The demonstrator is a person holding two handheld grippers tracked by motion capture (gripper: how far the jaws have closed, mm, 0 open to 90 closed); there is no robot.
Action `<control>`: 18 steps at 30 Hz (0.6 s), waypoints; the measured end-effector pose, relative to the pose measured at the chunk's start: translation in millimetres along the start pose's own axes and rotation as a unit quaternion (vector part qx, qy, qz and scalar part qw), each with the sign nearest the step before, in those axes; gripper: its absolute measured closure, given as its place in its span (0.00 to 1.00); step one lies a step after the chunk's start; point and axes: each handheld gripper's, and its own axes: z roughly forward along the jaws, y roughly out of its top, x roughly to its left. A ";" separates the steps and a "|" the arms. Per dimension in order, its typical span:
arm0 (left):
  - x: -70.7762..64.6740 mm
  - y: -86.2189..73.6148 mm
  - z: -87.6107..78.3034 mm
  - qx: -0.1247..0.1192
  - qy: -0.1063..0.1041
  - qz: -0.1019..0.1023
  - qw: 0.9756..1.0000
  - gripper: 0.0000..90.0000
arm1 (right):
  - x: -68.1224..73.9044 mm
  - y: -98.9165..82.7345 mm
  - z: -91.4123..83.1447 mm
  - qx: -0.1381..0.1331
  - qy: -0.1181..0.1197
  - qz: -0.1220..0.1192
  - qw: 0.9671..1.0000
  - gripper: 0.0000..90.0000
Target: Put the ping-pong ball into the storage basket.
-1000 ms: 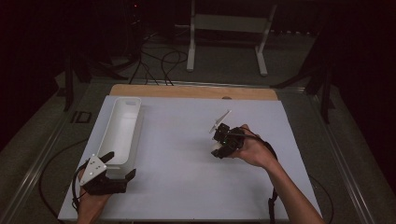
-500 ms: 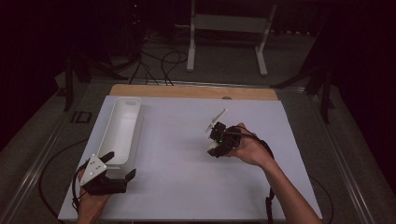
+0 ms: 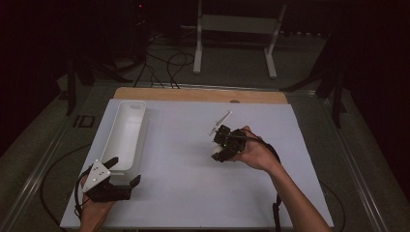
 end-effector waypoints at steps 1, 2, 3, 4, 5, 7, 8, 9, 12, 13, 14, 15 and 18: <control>0.0 0.0 0.0 0.000 0.000 0.000 1.000 0.00 | 0.4 0.6 0.2 0.000 0.001 0.000 1.000 0.56; 0.0 0.0 0.0 0.000 0.000 0.000 1.000 0.00 | 0.6 1.1 0.2 -0.001 0.001 -0.001 1.000 0.56; 0.0 0.0 0.0 0.000 0.000 0.000 1.000 0.00 | 0.7 1.7 0.3 -0.001 0.001 -0.002 1.000 0.56; 0.0 0.0 0.0 0.000 0.000 0.000 1.000 0.00 | 0.9 2.3 0.4 -0.002 0.002 -0.002 1.000 0.56; 0.0 0.0 0.0 0.000 0.000 0.000 1.000 0.00 | 1.6 3.0 0.2 -0.001 0.002 0.001 1.000 0.56; 0.0 0.0 0.0 0.000 0.000 0.000 1.000 0.00 | 1.7 4.2 0.5 -0.005 0.003 -0.001 1.000 0.56; 0.0 0.0 0.0 0.000 0.000 0.000 1.000 0.00 | 1.7 4.2 0.5 -0.005 0.003 -0.001 1.000 0.56; 0.0 0.0 0.0 0.000 0.000 0.000 1.000 0.00 | 1.8 4.8 0.6 -0.004 0.004 -0.001 1.000 0.56; 0.0 0.0 0.0 0.000 0.000 0.000 1.000 0.00 | 3.0 7.5 1.5 -0.007 0.006 0.002 1.000 0.56; 0.0 0.0 0.0 0.000 0.000 0.000 1.000 0.00 | 3.1 8.1 1.9 -0.008 0.007 -0.001 1.000 0.56; 0.0 0.0 0.0 0.000 0.000 0.000 1.000 0.00 | 3.6 8.9 2.1 -0.008 0.008 0.000 1.000 0.56; 0.0 0.0 0.0 0.000 0.000 0.000 1.000 0.00 | 4.0 9.6 2.1 -0.008 0.009 0.001 1.000 0.56; 0.0 0.0 0.0 0.000 0.000 0.000 1.000 0.00 | 4.5 12.0 2.3 -0.011 0.011 0.001 1.000 0.56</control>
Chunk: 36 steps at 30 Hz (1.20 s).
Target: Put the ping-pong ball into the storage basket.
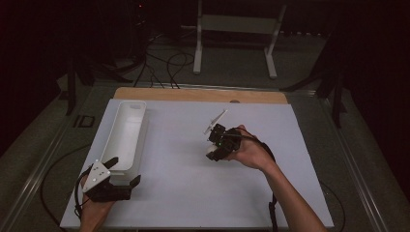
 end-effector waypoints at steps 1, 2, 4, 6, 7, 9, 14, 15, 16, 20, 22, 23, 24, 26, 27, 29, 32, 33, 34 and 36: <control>0.0 0.0 0.0 0.000 0.000 0.000 1.000 0.00 | -0.2 0.7 0.2 -0.002 0.001 -0.003 1.000 0.56; 0.0 0.0 0.0 0.000 0.000 0.000 1.000 0.00 | 0.3 1.6 0.0 -0.001 0.001 -0.002 1.000 0.56; 0.0 0.0 0.0 0.000 0.000 0.000 1.000 0.00 | 0.9 3.4 0.2 -0.003 0.002 0.000 1.000 0.56; 0.0 0.0 0.0 0.000 0.000 0.000 1.000 0.00 | 1.9 5.5 0.1 -0.004 0.003 -0.001 1.000 0.56; 0.0 0.0 0.0 0.000 0.000 0.000 1.000 0.00 | 2.2 6.4 0.2 -0.006 0.005 -0.002 1.000 0.56; 0.0 0.0 0.0 0.000 0.000 0.000 1.000 0.00 | 3.2 8.4 0.2 -0.006 0.005 -0.003 1.000 0.56; 0.0 0.0 0.0 0.000 0.000 0.001 1.000 0.00 | 4.6 12.8 -0.4 -0.008 0.006 -0.005 1.000 0.56; 0.0 0.0 0.0 0.000 0.000 0.001 1.000 0.00 | 4.8 13.7 -0.6 -0.009 0.006 -0.005 1.000 0.56; 0.0 0.0 0.1 0.000 0.000 0.001 1.000 0.00 | 5.0 14.5 -0.8 -0.010 0.007 -0.006 1.000 0.56; 0.0 0.0 0.0 0.000 0.000 0.001 1.000 0.00 | 6.1 17.8 -1.3 -0.011 0.007 -0.007 1.000 0.56; 0.0 0.0 0.0 0.000 0.000 0.001 1.000 0.00 | 6.4 19.3 -1.3 -0.014 0.008 -0.006 1.000 0.56; 0.0 0.0 0.0 0.000 0.000 0.001 1.000 0.00 | 6.5 20.1 -1.6 -0.013 0.008 -0.006 1.000 0.56; 0.0 0.0 0.0 0.000 0.000 0.001 1.000 0.00 | 6.6 20.8 -1.8 -0.013 0.008 -0.005 1.000 0.56; 0.1 0.0 0.0 0.000 0.000 0.001 1.000 0.00 | 6.9 22.2 -1.8 -0.014 0.009 -0.005 1.000 0.56; 0.1 0.0 0.0 0.000 -0.001 0.001 1.000 0.00 | 7.1 22.9 -1.8 -0.015 0.009 -0.005 1.000 0.56; 0.1 0.0 0.0 0.000 -0.001 0.001 1.000 0.00 | 7.5 24.4 -1.8 -0.015 0.010 -0.007 1.000 0.56; 0.1 0.0 -0.1 0.000 -0.001 0.001 1.000 0.00 | 8.3 26.7 -2.1 -0.016 0.010 -0.007 1.000 0.56; 0.1 0.0 -0.1 0.000 -0.001 0.001 1.000 0.00 | 8.7 27.5 -2.1 -0.017 0.009 -0.008 1.000 0.56; 0.2 0.0 -0.1 0.000 -0.001 0.001 1.000 0.00 | 9.0 28.4 -2.1 -0.017 0.009 -0.008 1.000 0.56; 0.1 0.0 -0.1 0.000 -0.001 0.001 1.000 0.00 | 9.7 30.1 -2.1 -0.018 0.009 -0.010 1.000 0.56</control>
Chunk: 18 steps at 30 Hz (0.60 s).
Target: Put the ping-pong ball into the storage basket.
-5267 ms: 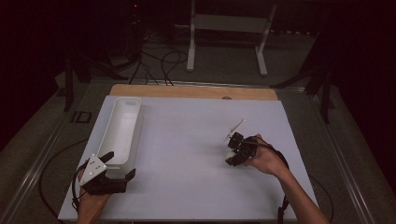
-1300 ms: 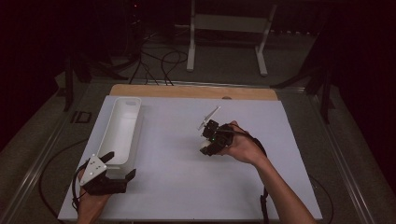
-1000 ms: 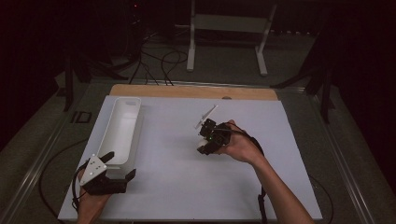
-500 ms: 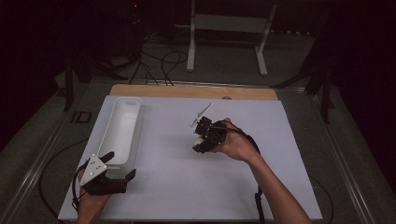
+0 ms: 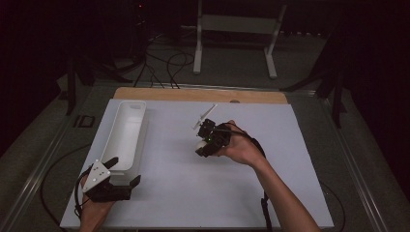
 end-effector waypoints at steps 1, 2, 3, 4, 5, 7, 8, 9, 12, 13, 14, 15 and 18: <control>0.0 0.0 0.0 0.000 0.000 0.000 1.000 0.00 | 0.5 0.8 -0.1 0.000 0.000 0.001 1.000 0.56; 0.0 0.0 0.0 0.000 0.000 0.000 1.000 0.00 | 0.5 1.5 0.1 -0.002 0.001 -0.002 1.000 0.56; 0.0 0.0 0.0 0.000 0.000 0.000 1.000 0.00 | 1.0 2.3 0.1 -0.001 0.001 0.000 1.000 0.56; 0.0 0.0 0.0 0.000 0.000 0.000 1.000 0.00 | 1.3 3.0 0.2 -0.001 0.001 -0.001 1.000 0.56; 0.0 0.0 0.0 0.000 0.000 0.000 1.000 0.00 | 1.7 3.6 0.2 -0.001 0.001 0.001 1.000 0.56; 0.0 0.0 0.0 0.000 0.000 0.000 1.000 0.00 | 1.8 4.7 0.6 -0.002 0.001 -0.002 1.000 0.56; 0.1 0.0 0.0 0.000 0.000 0.000 1.000 0.00 | 1.7 5.2 0.6 -0.001 0.001 -0.002 1.000 0.56; 0.1 0.0 0.0 0.000 0.000 0.000 1.000 0.00 | 1.8 5.8 0.6 -0.001 0.002 -0.002 1.000 0.56; 0.0 0.0 0.0 0.000 0.000 0.000 1.000 0.00 | 1.9 7.6 0.6 -0.003 0.002 -0.003 1.000 0.56; 0.1 0.0 0.0 0.000 0.000 0.000 1.000 0.00 | 2.1 8.1 0.7 -0.003 0.002 -0.004 1.000 0.56; 0.1 0.0 0.0 0.000 0.000 0.000 1.000 0.00 | 2.1 8.1 0.7 -0.003 0.002 -0.004 1.000 0.56; 0.1 0.0 0.0 0.000 0.000 0.000 1.000 0.00 | 2.6 8.7 0.8 -0.003 0.002 -0.004 1.000 0.56; 0.0 0.0 0.0 -0.001 0.000 0.000 1.000 0.00 | 3.6 10.7 0.6 -0.005 0.002 -0.004 1.000 0.56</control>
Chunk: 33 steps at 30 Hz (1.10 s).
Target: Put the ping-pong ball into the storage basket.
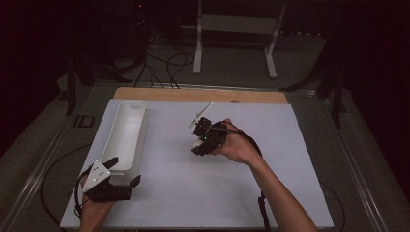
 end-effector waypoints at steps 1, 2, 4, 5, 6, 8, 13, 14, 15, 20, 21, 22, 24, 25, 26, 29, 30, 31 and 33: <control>0.0 0.0 0.0 0.000 0.000 0.000 1.000 0.00 | 0.0 0.4 0.1 -0.001 0.001 -0.001 1.000 0.56; 0.0 0.0 0.0 0.000 0.000 0.000 1.000 0.00 | 0.2 1.1 0.1 0.000 0.000 -0.003 1.000 0.56; 0.0 0.0 0.0 0.000 0.000 0.000 1.000 0.00 | 0.9 2.6 -0.2 0.000 -0.001 -0.002 1.000 0.56; 0.1 0.0 -0.1 0.000 0.000 0.000 1.000 0.00 | 1.2 3.2 -0.4 0.000 -0.001 -0.002 1.000 0.56; 0.0 0.0 0.0 0.000 0.000 0.000 1.000 0.00 | 1.4 4.1 -0.7 -0.001 -0.001 -0.004 1.000 0.56; 0.1 0.0 0.0 0.000 0.000 0.000 1.000 0.00 | 1.9 5.5 -1.0 -0.001 -0.001 -0.005 1.000 0.56; 0.2 0.0 -0.1 0.001 -0.001 0.001 1.000 0.00 | 2.7 8.7 -1.4 -0.001 0.000 -0.005 1.000 0.56; 0.2 0.0 -0.1 0.001 -0.001 0.001 1.000 0.00 | 2.8 9.3 -1.0 -0.001 0.001 -0.006 1.000 0.56; 0.2 0.0 -0.2 0.001 -0.001 0.001 1.000 0.00 | 2.9 9.7 -0.8 -0.001 0.001 -0.006 1.000 0.56; 0.1 0.1 -0.2 0.001 -0.001 0.001 1.000 0.00 | 3.2 12.2 -0.1 -0.004 0.002 -0.011 1.000 0.56; 0.1 0.1 -0.2 0.001 -0.001 0.002 1.000 0.00 | 3.6 12.7 -0.3 -0.003 0.001 -0.009 1.000 0.56; 0.2 0.1 -0.2 0.001 -0.001 0.002 1.000 0.00 | 3.6 13.2 -0.5 -0.002 0.001 -0.010 1.000 0.56; 0.1 0.1 -0.2 0.001 -0.001 0.002 1.000 0.00 | 3.7 14.0 -0.4 -0.001 0.000 -0.010 1.000 0.56; 0.2 0.1 -0.1 0.002 -0.001 0.002 1.000 0.00 | 3.2 14.4 -0.5 -0.001 -0.001 -0.012 1.000 0.56; 0.1 0.1 -0.2 0.002 -0.001 0.002 1.000 0.00 | 2.9 14.8 -0.7 -0.002 -0.001 -0.014 1.000 0.56; 0.1 0.1 -0.1 0.002 -0.001 0.002 1.000 0.00 | 3.1 16.5 -2.1 -0.001 -0.003 -0.012 1.000 0.56; 0.1 0.1 -0.1 0.002 -0.001 0.002 1.000 0.00 | 3.8 17.3 -2.5 -0.001 -0.002 -0.011 1.000 0.56; 0.1 0.1 -0.1 0.002 -0.001 0.002 1.000 0.00 | 4.1 17.7 -2.6 -0.002 -0.001 -0.011 1.000 0.56; 0.1 0.1 -0.1 0.001 -0.001 0.002 1.000 0.00 | 3.8 18.6 -3.2 -0.001 -0.002 -0.015 1.000 0.56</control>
